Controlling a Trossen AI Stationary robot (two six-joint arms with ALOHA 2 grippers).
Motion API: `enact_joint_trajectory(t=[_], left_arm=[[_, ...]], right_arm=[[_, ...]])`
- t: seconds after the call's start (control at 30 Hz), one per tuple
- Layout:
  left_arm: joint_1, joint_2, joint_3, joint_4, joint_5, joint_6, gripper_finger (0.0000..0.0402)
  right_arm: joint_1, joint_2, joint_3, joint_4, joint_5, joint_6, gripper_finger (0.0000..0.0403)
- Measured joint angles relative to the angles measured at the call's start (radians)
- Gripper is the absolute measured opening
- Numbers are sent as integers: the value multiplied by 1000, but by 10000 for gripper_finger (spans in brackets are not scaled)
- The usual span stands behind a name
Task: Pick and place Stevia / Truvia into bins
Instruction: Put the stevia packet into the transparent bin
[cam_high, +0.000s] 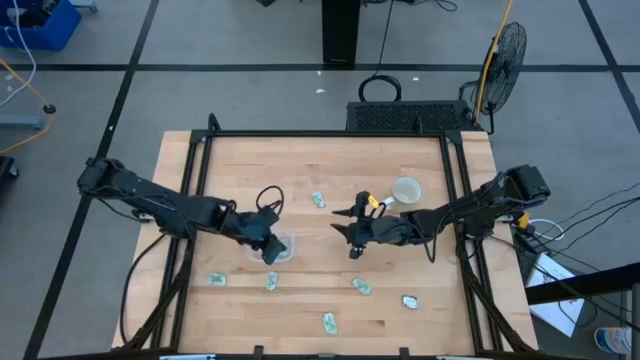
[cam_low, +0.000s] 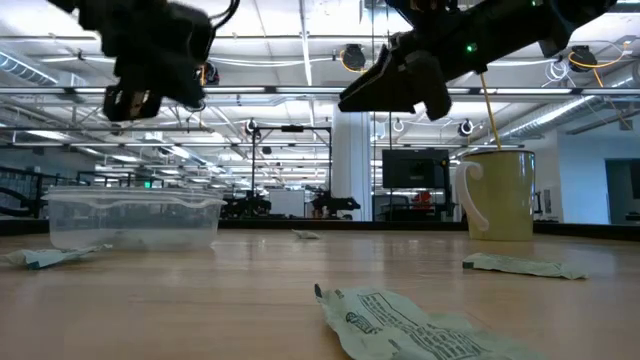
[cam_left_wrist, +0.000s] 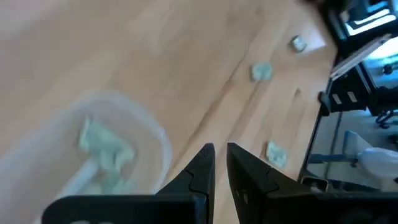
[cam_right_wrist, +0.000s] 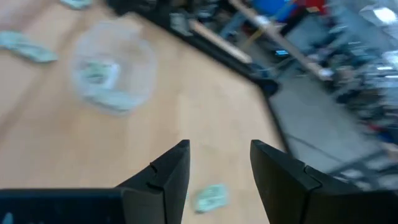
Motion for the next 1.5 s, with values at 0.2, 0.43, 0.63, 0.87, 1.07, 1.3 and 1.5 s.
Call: enact_joint_trajectory(t=[0.2, 0.43, 0.63, 0.87, 1.07, 1.3, 1.5], left_arm=[[0, 0, 48, 2, -158, 132, 47], [0, 0, 55, 4, -298, 263, 47], [2, 0, 55, 9, -440, 342, 47], [30, 0, 55, 11, -443, 343, 47], [33, 0, 55, 6, -440, 360, 47], [33, 0, 55, -4, -421, 382, 47], [30, 0, 55, -10, -403, 406, 47]], right_arm=[[-57, 0, 0, -47, -229, 130, 160], [-137, 12, 0, -33, -409, 292, 160], [-178, 124, 24, -3, -409, 309, 160], [-225, 300, 269, -223, -367, 247, 160], [-292, 407, 386, -430, -302, 299, 160], [-326, 478, 388, -379, -307, 280, 160], [-325, 483, 388, -334, -303, 231, 145]])
